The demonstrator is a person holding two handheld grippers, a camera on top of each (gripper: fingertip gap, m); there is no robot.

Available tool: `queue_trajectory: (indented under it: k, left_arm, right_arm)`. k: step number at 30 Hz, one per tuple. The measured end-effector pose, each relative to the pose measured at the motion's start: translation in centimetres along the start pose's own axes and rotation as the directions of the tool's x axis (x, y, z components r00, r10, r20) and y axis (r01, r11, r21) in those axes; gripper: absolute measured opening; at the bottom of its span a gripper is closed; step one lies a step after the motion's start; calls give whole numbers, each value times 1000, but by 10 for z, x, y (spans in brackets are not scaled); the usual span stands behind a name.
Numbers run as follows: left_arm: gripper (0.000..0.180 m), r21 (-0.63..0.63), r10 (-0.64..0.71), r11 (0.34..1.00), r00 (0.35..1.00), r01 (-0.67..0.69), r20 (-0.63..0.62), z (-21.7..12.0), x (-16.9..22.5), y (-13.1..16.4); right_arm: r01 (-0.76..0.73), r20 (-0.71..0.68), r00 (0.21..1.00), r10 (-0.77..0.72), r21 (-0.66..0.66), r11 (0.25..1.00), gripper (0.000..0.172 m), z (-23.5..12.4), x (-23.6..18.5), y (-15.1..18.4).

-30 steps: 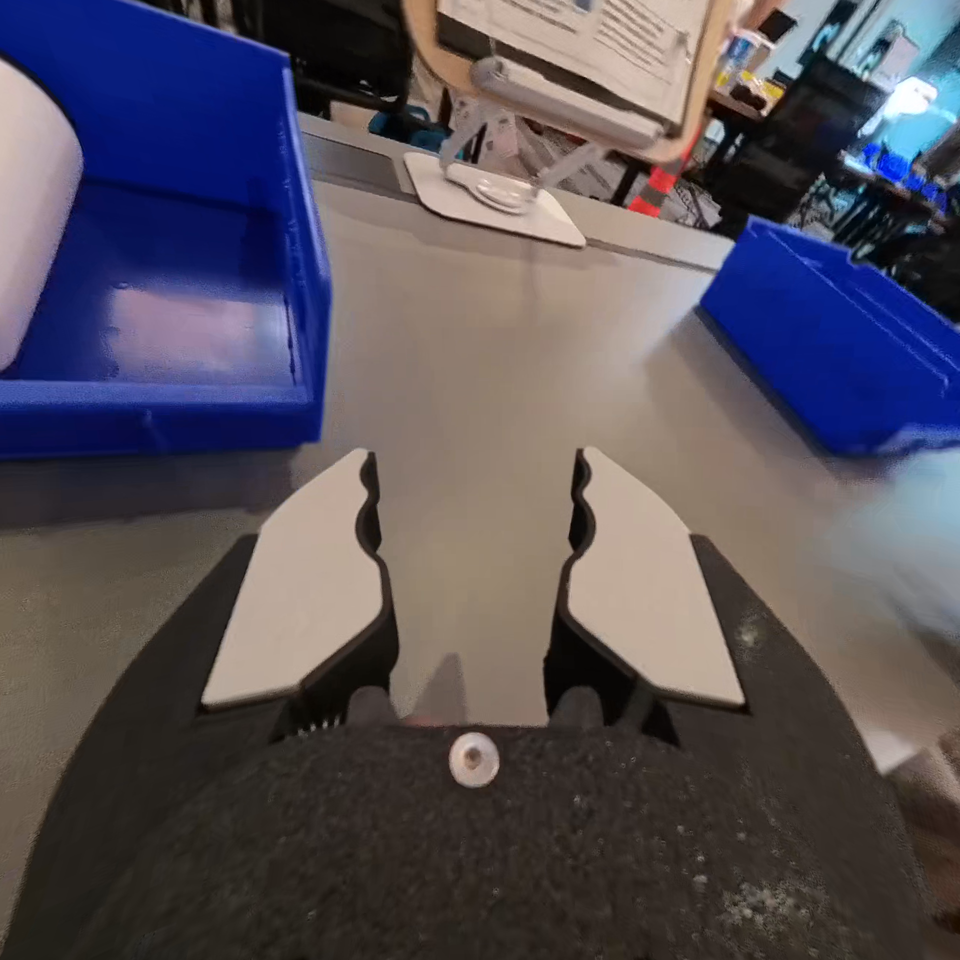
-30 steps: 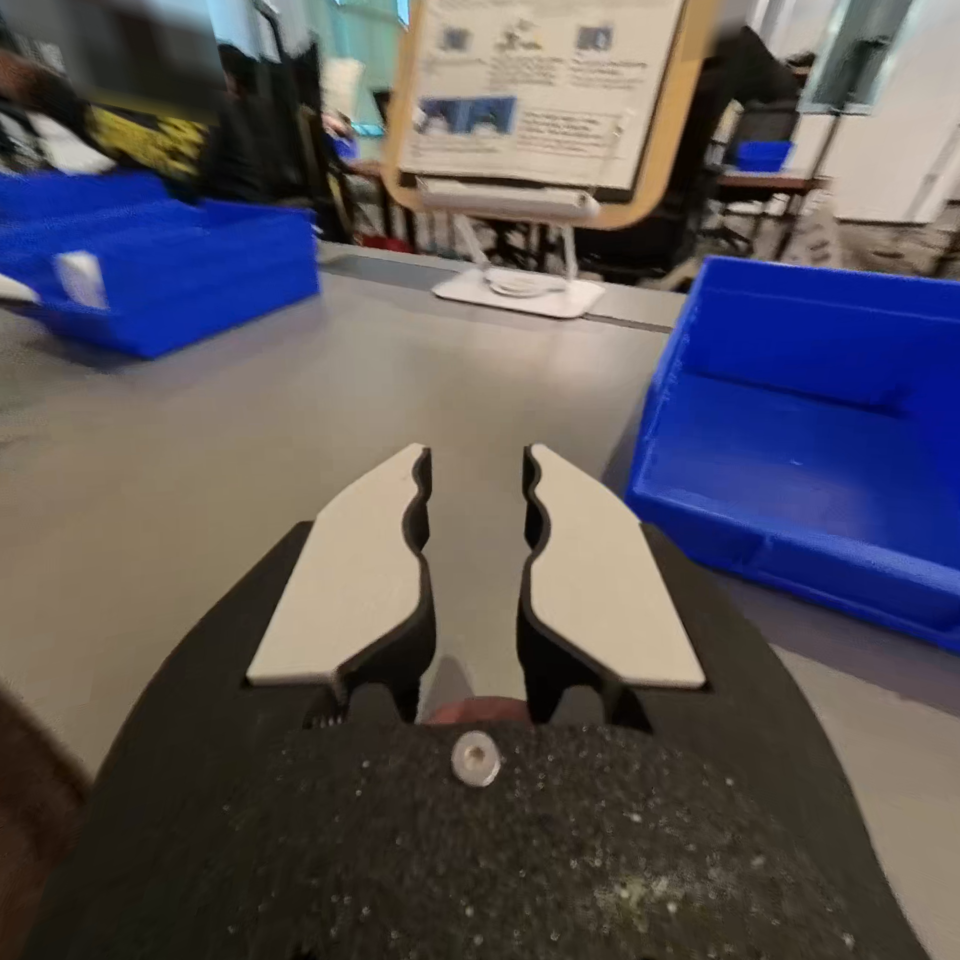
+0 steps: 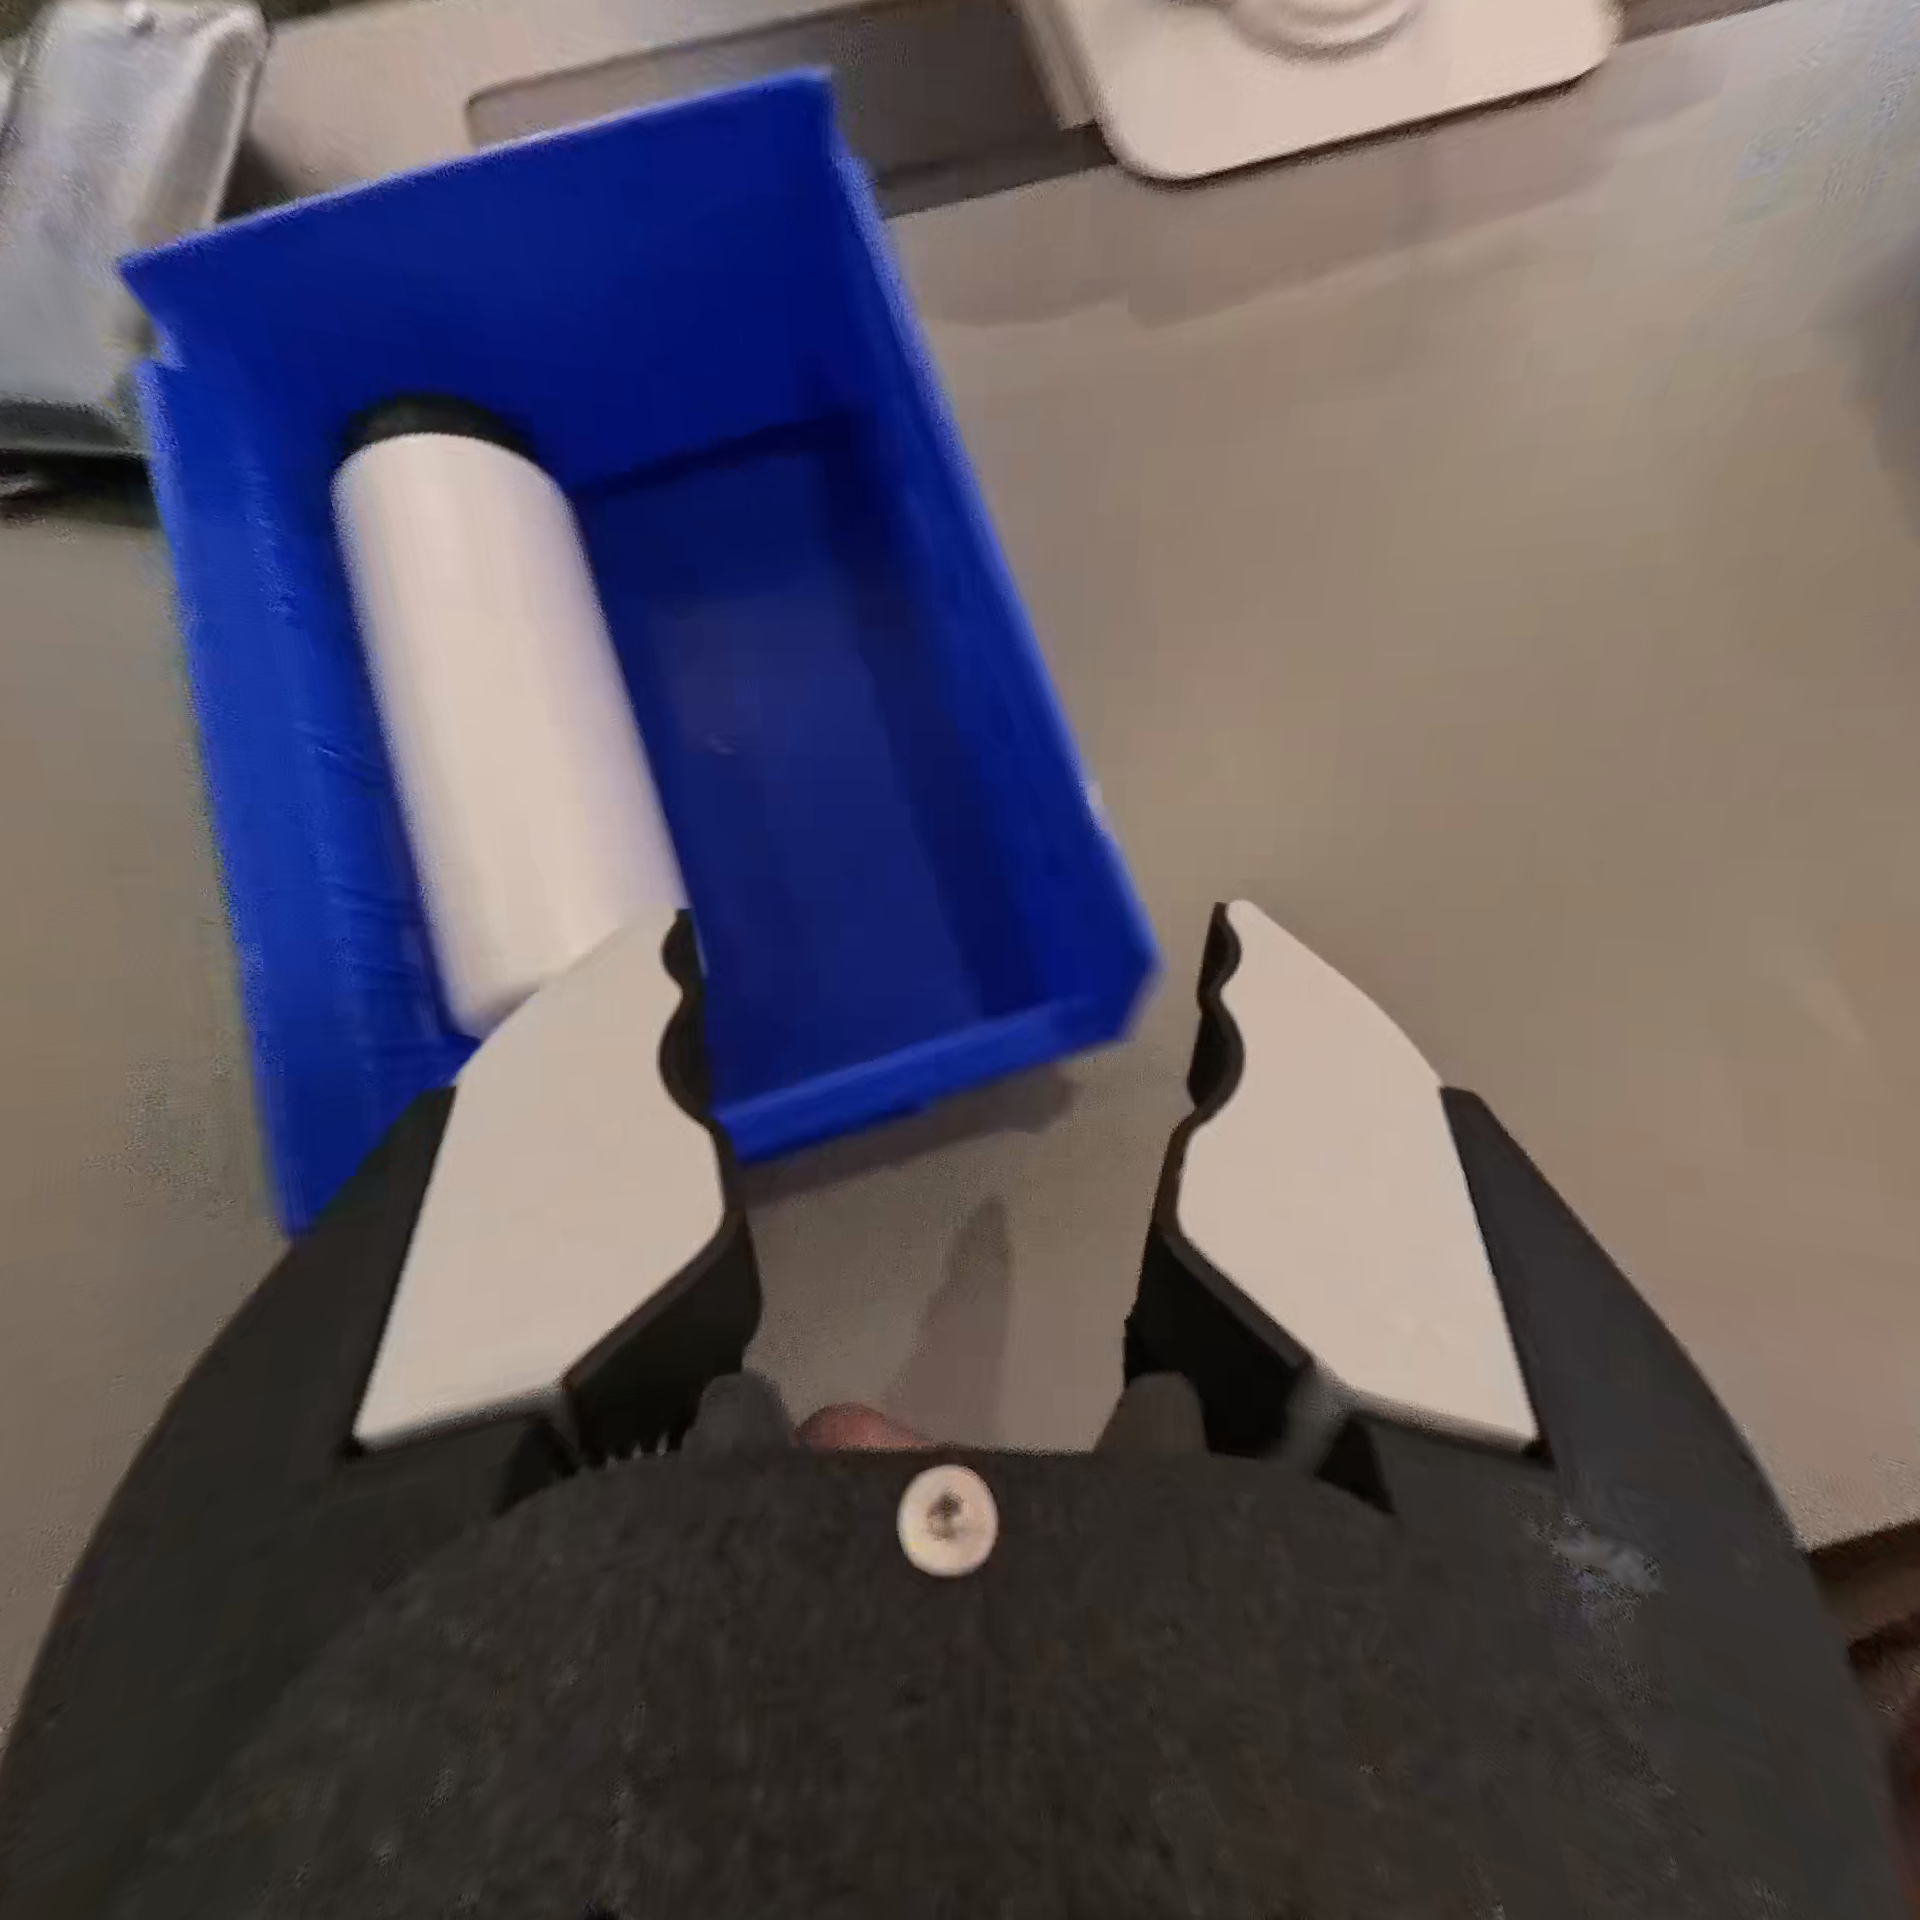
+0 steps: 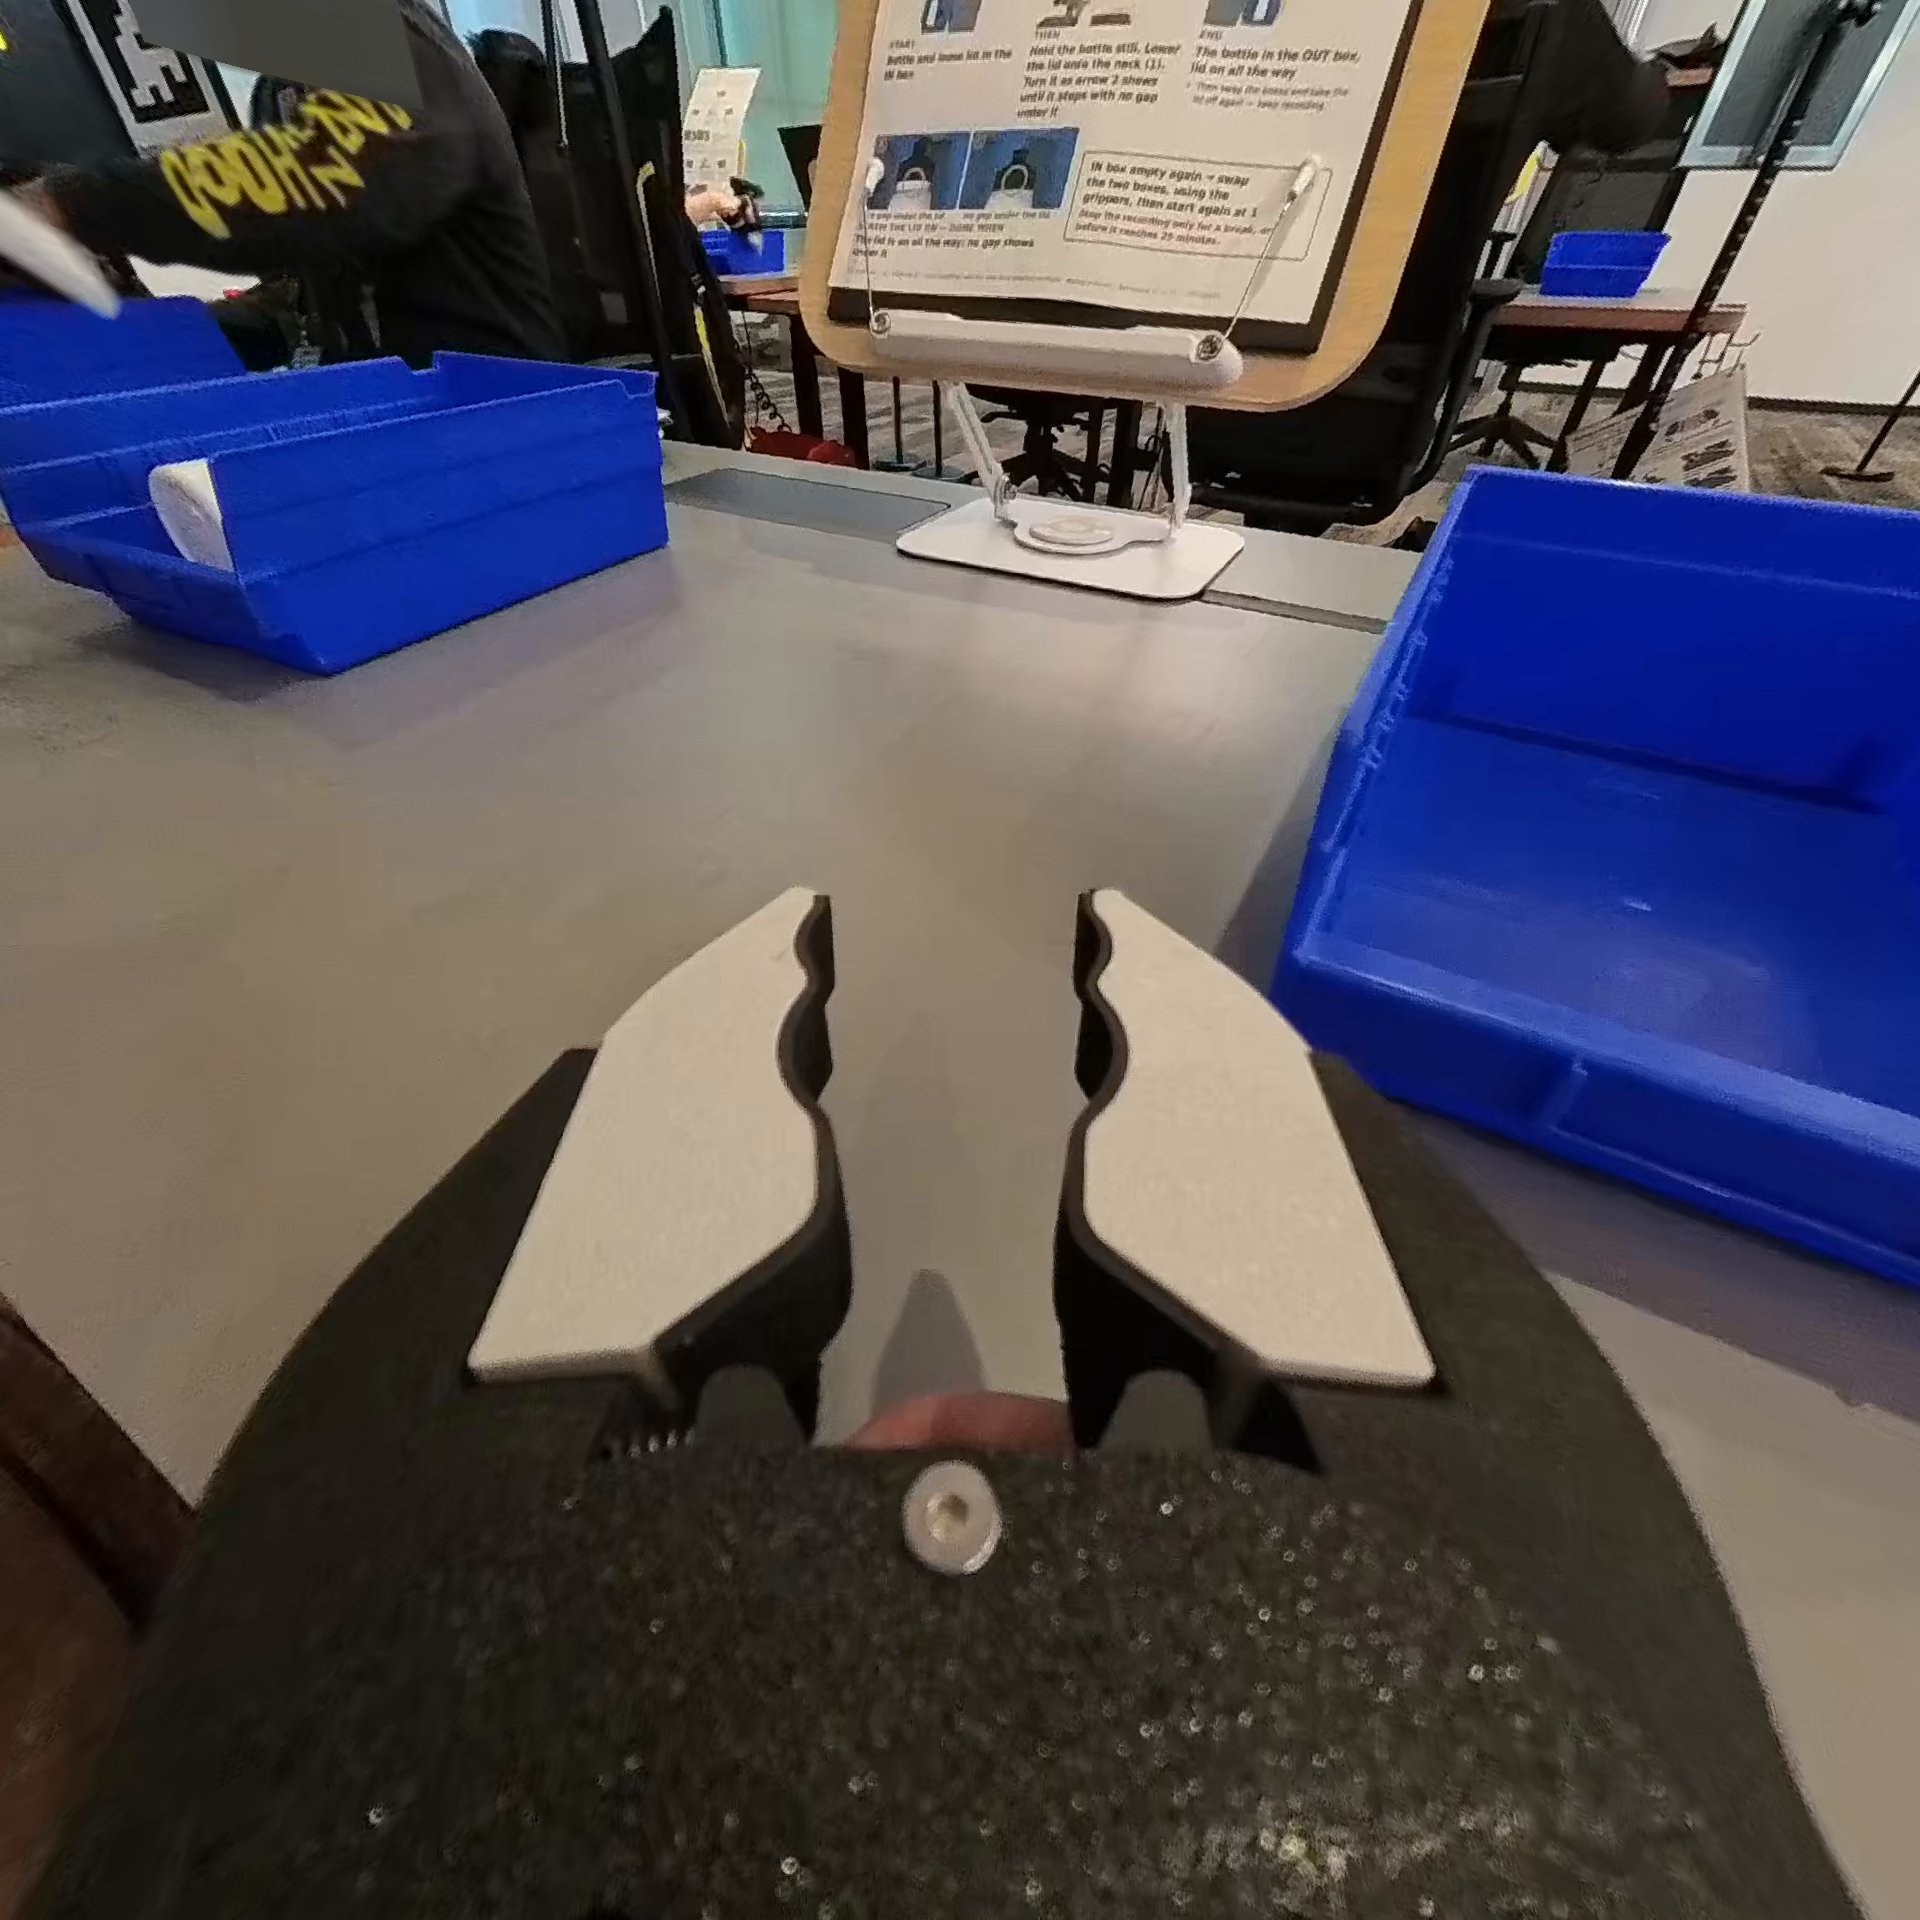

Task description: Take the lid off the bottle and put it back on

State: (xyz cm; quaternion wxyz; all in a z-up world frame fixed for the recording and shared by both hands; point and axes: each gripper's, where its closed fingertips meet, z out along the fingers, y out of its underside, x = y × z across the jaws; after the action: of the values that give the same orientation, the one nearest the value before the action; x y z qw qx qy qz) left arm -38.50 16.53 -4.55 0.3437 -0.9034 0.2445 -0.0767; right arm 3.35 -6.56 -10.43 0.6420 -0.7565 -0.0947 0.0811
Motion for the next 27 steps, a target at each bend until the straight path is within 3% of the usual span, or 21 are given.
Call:
queue_trajectory:
  k: [6, 9, 15, 21, 27]
  left_arm:
    - [90, -288, -135, 944, 985, 160, 104, 66, -74, -40]
    - [90, -359, -196, 904, 971, 232, 135, 97, -91, -40]
    - [88, -457, -161, 844, 946, 280, 282, 138, -133, -23]
    - [78, -560, -134, 786, 956, 263, 261, 165, -137, -1]
    - [90, -635, -109, 736, 966, 236, 233, 181, -133, 5]
  right_arm:
    - [-17, 20, 1000, 17, -11, 1000, 44, 1, 0, 1]
    - [-27, 22, 999, 27, -17, 999, 44, 2, 1, 3]
    - [-44, 19, 999, 44, -16, 999, 44, -3, 5, 3]
    - [-64, 31, 997, 65, -20, 998, 44, -3, 4, 4]
    - [-46, 58, 997, 49, -38, 998, 44, 0, -4, 6]
